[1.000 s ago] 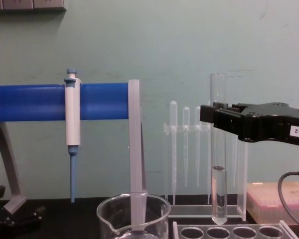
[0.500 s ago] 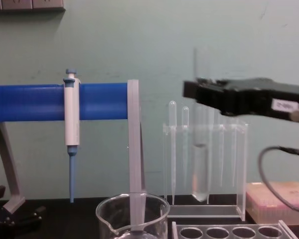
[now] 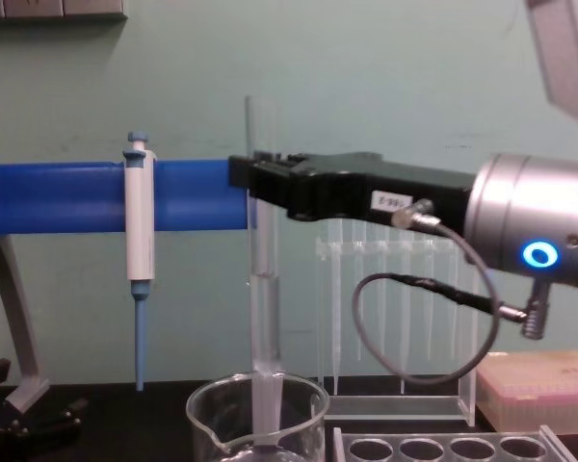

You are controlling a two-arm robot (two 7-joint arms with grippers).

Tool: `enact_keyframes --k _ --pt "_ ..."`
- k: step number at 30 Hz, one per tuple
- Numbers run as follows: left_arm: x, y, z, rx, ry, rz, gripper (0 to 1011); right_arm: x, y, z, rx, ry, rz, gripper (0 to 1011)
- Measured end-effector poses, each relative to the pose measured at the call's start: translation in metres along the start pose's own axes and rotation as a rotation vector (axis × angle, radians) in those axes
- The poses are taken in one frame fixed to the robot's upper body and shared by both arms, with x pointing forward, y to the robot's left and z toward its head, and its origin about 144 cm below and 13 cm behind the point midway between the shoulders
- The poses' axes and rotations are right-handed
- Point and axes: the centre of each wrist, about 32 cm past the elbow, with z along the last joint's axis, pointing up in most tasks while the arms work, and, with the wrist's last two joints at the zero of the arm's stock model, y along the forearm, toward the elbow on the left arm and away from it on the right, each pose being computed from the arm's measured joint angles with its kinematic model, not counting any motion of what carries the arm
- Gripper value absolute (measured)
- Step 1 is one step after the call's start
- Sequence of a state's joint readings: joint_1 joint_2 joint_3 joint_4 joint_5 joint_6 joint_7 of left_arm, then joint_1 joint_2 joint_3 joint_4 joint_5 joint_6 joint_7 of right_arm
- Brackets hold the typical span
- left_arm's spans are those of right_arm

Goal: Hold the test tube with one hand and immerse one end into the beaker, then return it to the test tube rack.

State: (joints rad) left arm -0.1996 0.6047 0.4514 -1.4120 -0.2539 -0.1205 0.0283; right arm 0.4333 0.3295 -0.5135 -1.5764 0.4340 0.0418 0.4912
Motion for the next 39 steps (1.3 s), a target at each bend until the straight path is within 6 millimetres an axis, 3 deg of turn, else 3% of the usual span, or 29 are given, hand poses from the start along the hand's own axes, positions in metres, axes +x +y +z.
enact_keyframes --k 6,25,39 --pt "0.000 0.000 0.000 0.000 0.000 0.000 1000 0.000 0.006 -0.017 -0.025 0.025 0.005 224" --pt "0.000 0.000 0.000 0.000 0.000 0.000 1000 -0.018 0.000 -0.077 -0.100 0.083 0.020 224" --pt "0.000 0.000 0.000 0.000 0.000 0.000 1000 -0.019 -0.002 -0.081 -0.097 0.087 0.019 224"
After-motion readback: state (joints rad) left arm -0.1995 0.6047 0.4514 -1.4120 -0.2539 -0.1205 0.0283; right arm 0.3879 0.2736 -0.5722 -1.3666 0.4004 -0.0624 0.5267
